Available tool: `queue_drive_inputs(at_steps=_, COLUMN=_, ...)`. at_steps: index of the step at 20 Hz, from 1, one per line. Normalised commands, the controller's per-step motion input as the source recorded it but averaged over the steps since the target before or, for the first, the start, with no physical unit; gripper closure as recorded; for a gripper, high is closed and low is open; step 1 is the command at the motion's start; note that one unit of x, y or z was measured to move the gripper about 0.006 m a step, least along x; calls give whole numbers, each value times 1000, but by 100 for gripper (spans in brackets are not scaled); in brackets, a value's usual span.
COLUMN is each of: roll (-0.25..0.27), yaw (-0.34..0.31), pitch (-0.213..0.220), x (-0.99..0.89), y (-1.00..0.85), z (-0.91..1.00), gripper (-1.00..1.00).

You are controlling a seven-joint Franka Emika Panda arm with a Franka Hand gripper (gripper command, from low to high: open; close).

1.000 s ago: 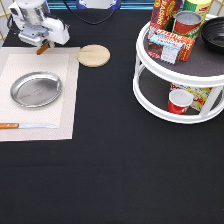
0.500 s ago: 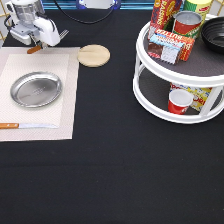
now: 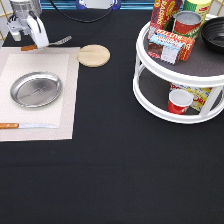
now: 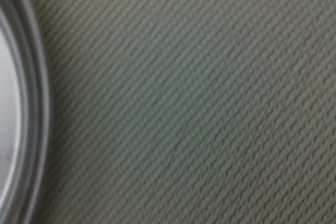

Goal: Arrange plate and fork

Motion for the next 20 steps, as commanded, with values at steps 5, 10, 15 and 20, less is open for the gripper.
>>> queue_drive_inputs(at_steps=5, roll=3, yaw=-300, pitch=0, x=119, y=-39, z=-310, gripper=100)
queue_drive_inputs(at_steps=10, roll=45, yaw=-175, pitch=0, x=121, y=-320, z=-268, gripper=100)
queue_drive_inputs(at_steps=15, roll=86, yaw=-84, pitch=13, x=23, y=-561, z=-97, gripper=100)
queue_drive_inputs(at_steps=20, roll=77, yaw=-119, pitch=70, x=1, y=-507, z=-30, gripper=100)
